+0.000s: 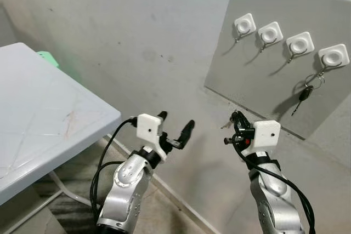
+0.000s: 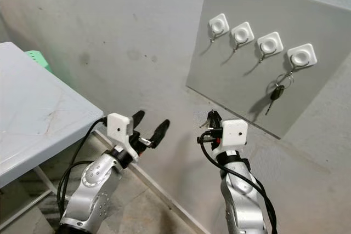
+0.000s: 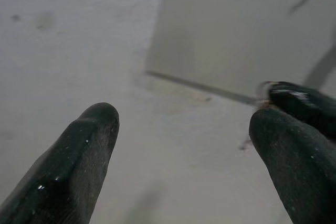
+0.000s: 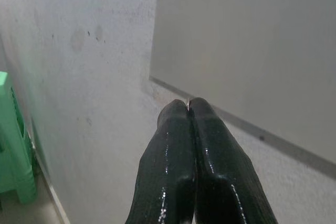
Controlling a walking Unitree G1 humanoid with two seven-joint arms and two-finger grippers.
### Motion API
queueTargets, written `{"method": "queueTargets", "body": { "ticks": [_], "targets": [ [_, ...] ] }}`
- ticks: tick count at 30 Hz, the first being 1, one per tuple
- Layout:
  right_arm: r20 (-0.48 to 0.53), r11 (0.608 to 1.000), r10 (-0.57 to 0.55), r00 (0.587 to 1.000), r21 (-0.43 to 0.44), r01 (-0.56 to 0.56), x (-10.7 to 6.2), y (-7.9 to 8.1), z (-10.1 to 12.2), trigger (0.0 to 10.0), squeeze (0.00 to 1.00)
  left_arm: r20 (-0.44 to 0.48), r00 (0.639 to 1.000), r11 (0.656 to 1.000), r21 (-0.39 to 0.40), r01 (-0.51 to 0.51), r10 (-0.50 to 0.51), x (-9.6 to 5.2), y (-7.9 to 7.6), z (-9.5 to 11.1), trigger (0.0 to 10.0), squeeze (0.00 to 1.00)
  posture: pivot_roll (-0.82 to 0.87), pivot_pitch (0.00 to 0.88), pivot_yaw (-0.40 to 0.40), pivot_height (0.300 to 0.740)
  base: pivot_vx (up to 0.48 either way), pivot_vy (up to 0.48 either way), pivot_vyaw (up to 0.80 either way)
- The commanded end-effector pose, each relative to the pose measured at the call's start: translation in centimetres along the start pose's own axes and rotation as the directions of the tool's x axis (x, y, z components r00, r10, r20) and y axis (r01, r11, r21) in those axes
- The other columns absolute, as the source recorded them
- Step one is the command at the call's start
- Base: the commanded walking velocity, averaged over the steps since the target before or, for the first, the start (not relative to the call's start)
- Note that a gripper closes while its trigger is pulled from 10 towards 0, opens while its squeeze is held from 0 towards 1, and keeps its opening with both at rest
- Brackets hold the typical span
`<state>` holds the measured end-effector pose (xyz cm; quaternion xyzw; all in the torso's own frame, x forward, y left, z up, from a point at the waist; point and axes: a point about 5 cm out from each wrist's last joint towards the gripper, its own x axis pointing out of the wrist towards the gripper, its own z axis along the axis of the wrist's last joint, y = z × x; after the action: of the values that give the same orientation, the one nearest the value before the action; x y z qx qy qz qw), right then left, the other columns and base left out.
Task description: Hang keys on a hook
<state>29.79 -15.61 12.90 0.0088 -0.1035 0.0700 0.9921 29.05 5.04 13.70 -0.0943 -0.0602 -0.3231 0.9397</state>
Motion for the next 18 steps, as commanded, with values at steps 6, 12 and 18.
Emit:
{"method": "queueTargets", "body": {
  "ticks": [6,12,18],
  "targets": [
    [0.091,1.000,-0.025,0.996,-0.014,0.026,2.6,-1.0,2.3,10.0,0.00,0.024,0.994,0.994,0.018,0.103,-0.104,1.3,-1.6,1.4,10.0,0.00,-0.02,0.000,-0.048,0.740,0.000,0.000,0.00],
    [0.150,0.999,-0.023,0.988,-0.020,0.027,4.5,-1.5,4.1,10.0,0.00,0.038,0.991,0.992,0.019,0.125,-0.126,1.4,-1.9,2.2,10.0,0.00,-0.02,0.003,-0.050,0.740,0.000,0.000,0.00],
    [0.184,1.000,-0.016,0.983,-0.005,0.017,5.7,-1.5,5.1,10.0,0.00,0.050,0.991,0.992,0.026,0.123,-0.124,1.4,-1.7,2.8,10.0,0.00,-0.01,0.007,-0.053,0.740,0.000,0.000,0.00]
  ]
}}
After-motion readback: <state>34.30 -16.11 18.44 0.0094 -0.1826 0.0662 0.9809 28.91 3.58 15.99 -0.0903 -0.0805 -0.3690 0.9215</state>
